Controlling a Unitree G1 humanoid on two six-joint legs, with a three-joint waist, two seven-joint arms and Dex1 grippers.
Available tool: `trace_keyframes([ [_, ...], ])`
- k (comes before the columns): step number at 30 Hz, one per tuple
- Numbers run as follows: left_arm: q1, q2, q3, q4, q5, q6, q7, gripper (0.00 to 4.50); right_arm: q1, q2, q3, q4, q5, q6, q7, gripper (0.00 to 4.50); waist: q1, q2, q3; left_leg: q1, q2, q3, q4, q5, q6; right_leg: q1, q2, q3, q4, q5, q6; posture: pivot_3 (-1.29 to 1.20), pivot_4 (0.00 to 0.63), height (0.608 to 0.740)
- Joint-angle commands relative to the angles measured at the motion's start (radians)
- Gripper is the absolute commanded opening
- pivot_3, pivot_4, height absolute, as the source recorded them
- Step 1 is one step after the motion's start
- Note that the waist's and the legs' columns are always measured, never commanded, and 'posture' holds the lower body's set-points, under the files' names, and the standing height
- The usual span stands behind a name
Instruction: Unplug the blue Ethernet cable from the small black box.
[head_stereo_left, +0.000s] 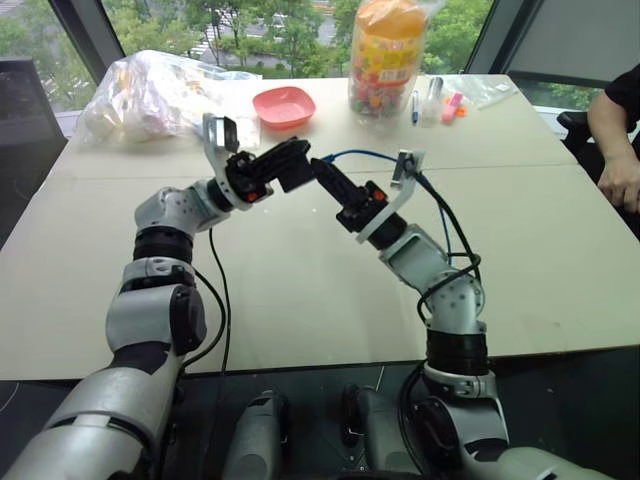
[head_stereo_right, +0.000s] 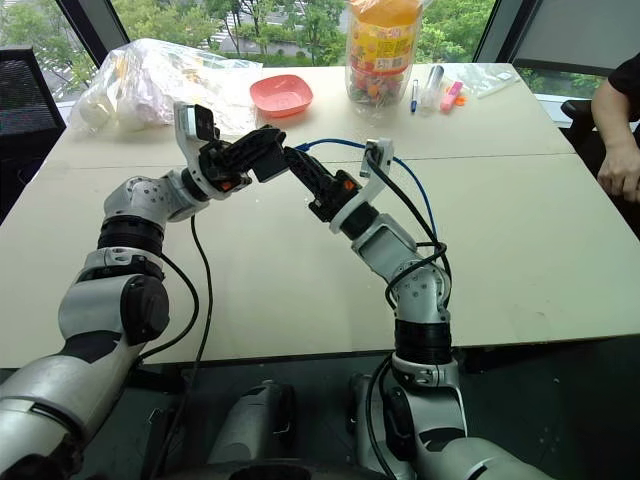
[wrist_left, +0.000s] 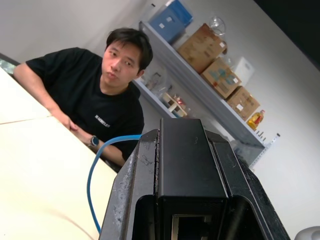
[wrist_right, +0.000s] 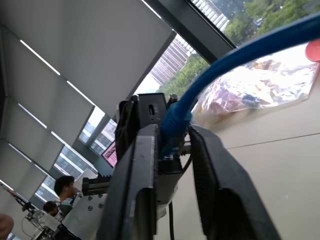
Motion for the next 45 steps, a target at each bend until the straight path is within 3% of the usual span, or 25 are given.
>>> trace_keyframes([
  [1,-0.016,-0.001,0.008,-0.033,-0.032,-0.003,0.000,0.55,-0.013,0.005,0.020,0.001,-0.015,-0.002,0.002,0.04,0.001,0.000,0.000,0.000,0.000,0.000,0.000,0.000,0.000,0.000,0.000,0.000,0.000,0.000,0.000,0.00,0.150,0.740],
  [6,-0.010,0.017,0.013,-0.029,-0.030,-0.018,0.019,0.55,-0.018,-0.003,0.002,0.017,-0.024,-0.004,-0.009,0.04,0.000,0.000,0.000,0.000,0.000,0.000,0.000,0.000,0.000,0.000,0.000,0.000,0.000,0.000,0.000,0.00,0.150,0.740],
  [19,0.051,0.159,0.011,-0.112,-0.050,0.040,0.022,0.55,-0.087,-0.229,-0.135,0.169,-0.058,-0.025,0.032,0.04,0.003,0.000,0.000,-0.001,0.000,0.000,0.000,0.000,0.000,-0.001,-0.001,0.000,-0.001,0.000,0.000,0.00,0.150,0.740],
  [22,0.083,0.127,-0.058,-0.180,0.019,-0.070,0.071,0.55,-0.123,-0.263,-0.142,0.241,-0.110,-0.046,0.046,0.04,0.002,0.000,0.000,-0.001,0.000,0.000,0.000,0.000,0.000,0.000,-0.001,0.000,-0.001,0.000,0.000,0.00,0.150,0.740],
  [25,0.115,0.067,-0.154,-0.243,0.149,-0.296,0.193,0.55,-0.181,-0.325,-0.130,0.375,-0.210,-0.073,0.043,0.04,0.004,0.000,0.000,-0.001,0.000,0.000,0.000,0.000,0.000,0.000,-0.001,0.000,-0.001,0.000,-0.001,0.00,0.150,0.740],
  [31,0.149,-0.024,-0.229,-0.282,0.236,-0.512,0.287,0.55,-0.289,-0.409,-0.093,0.675,-0.404,-0.144,0.037,0.04,0.001,0.000,0.000,-0.003,-0.002,0.002,0.000,0.000,0.000,-0.003,-0.001,0.000,-0.001,0.001,-0.002,0.00,0.150,0.740],
  [34,0.157,-0.061,-0.266,-0.249,0.290,-0.629,0.337,0.55,-0.310,-0.416,-0.102,0.744,-0.441,-0.175,0.068,1.12,0.000,0.000,0.000,-0.003,-0.002,0.004,-0.001,0.000,0.001,-0.003,0.000,0.000,-0.001,0.001,-0.002,0.00,0.150,0.740],
  [37,0.142,-0.100,-0.273,-0.192,0.317,-0.721,0.385,0.55,-0.308,-0.418,-0.086,0.758,-0.470,-0.163,0.107,2.59,0.001,0.000,0.000,-0.003,-0.002,0.005,-0.001,0.000,0.001,-0.003,0.000,0.000,-0.001,0.001,-0.002,0.00,0.150,0.740],
  [41,0.123,-0.136,-0.285,-0.099,0.362,-0.844,0.451,0.55,-0.230,-0.407,-0.046,0.601,-0.470,-0.098,0.153,4.46,0.002,0.000,0.000,-0.003,-0.002,0.004,0.000,0.000,0.001,-0.003,0.000,0.000,-0.001,0.001,0.000,0.00,0.150,0.740],
  [45,0.099,-0.183,-0.310,0.022,0.427,-0.982,0.527,0.55,-0.056,-0.428,0.047,0.284,-0.443,-0.006,0.259,4.46,0.008,0.000,0.000,-0.004,-0.001,0.001,0.000,0.000,0.001,-0.003,0.000,0.000,-0.001,0.000,0.000,0.00,0.150,0.740],
])
